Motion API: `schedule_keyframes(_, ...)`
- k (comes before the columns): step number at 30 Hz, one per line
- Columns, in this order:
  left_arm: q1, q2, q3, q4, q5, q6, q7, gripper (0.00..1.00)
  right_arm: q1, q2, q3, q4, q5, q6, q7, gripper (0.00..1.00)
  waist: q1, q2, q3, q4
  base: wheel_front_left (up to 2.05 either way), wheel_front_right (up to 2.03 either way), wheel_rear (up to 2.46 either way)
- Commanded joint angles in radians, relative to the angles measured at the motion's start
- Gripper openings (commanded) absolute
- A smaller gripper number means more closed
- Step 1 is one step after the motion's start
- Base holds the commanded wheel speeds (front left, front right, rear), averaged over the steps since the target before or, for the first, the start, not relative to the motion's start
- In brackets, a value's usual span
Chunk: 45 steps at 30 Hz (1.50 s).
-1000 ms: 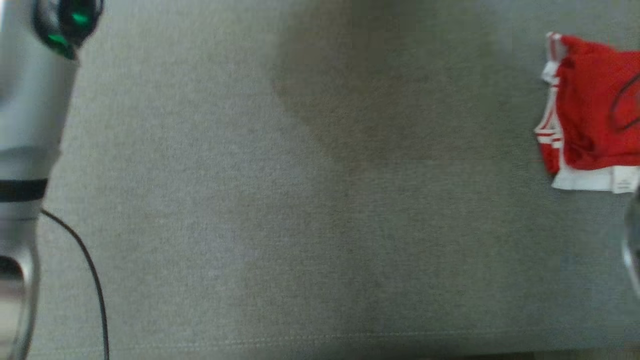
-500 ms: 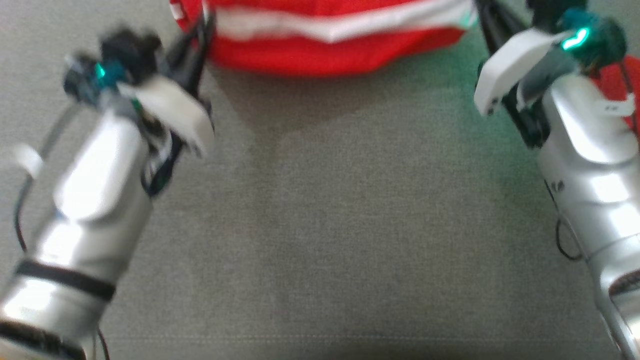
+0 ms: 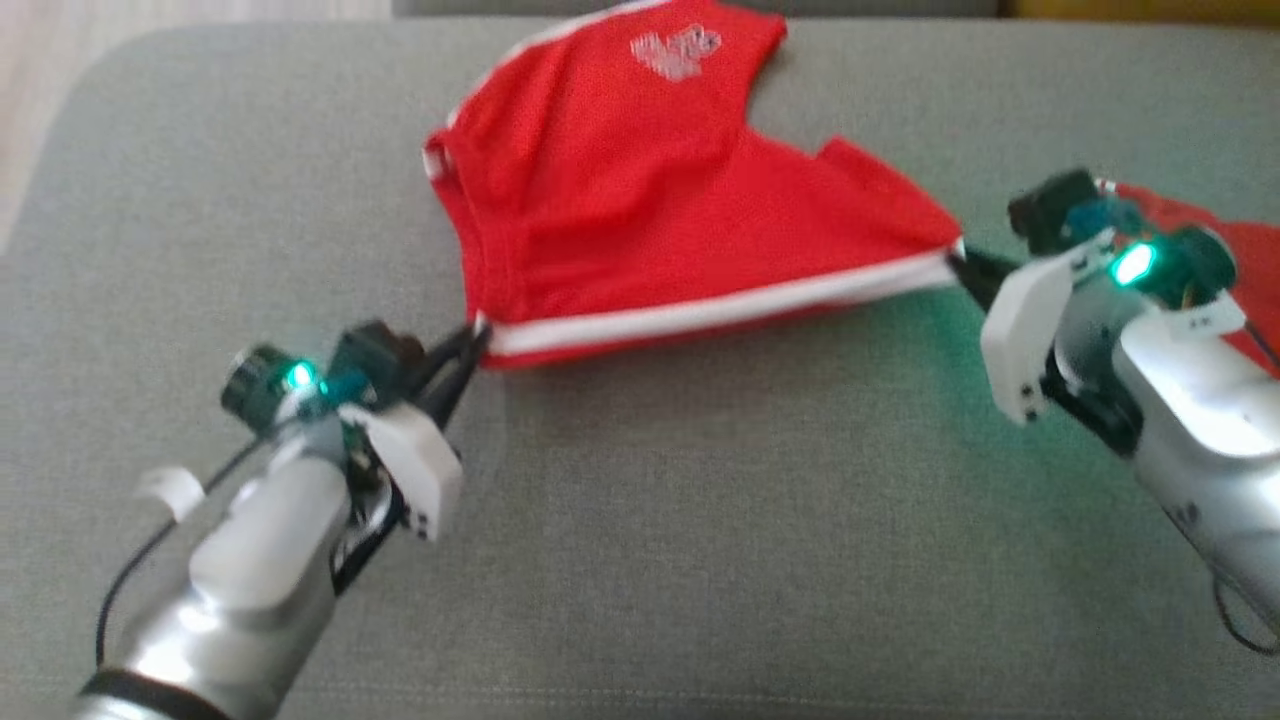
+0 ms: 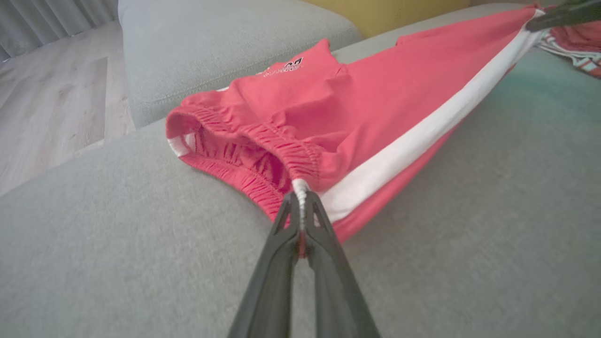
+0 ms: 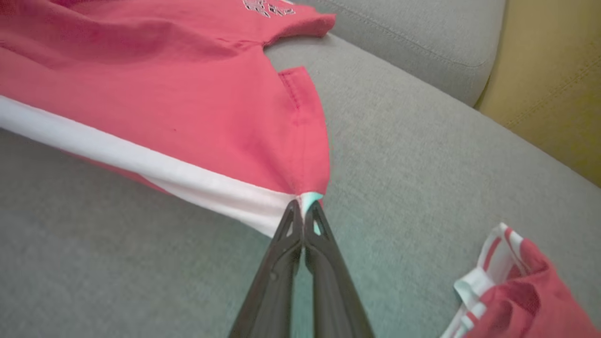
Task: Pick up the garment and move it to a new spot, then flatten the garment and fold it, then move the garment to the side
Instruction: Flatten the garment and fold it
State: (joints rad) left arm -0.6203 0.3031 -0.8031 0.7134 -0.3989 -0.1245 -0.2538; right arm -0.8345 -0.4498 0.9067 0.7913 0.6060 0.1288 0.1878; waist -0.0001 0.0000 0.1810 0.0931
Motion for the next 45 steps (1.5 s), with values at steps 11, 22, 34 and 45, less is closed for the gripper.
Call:
schedule_keyframes(11,0.087,0.06,-0.067,-0.09,-0.084,-0.006,0.035,0.0,0.091,-0.234,0.25,-0.209,0.278,0.002,0.195,0.0,0.0001,0.0,-0.123,0.021,0.0,0.0,0.0)
schedule_keyframes(22,0.224,0.152,-0.137,-0.312,-0.207,-0.006,0.131,0.0,0.162,-0.382,0.318,-0.315,0.479,0.002,0.397,0.0,0.0001,0.0,-0.203,0.021,0.0,0.0,0.0)
schedule_keyframes(34,0.304,0.24,-0.155,-0.566,-0.279,0.024,0.212,0.0,0.179,-0.492,0.264,-0.434,0.579,0.002,0.512,0.0,0.0001,0.0,-0.217,0.037,0.0,0.0,0.0)
schedule_keyframes(45,0.155,0.202,-0.076,-0.594,-0.244,0.085,0.176,0.0,-0.026,-0.441,0.122,-0.43,0.516,0.002,0.503,0.0,0.0001,0.0,-0.088,0.12,0.0,0.0,0.0)
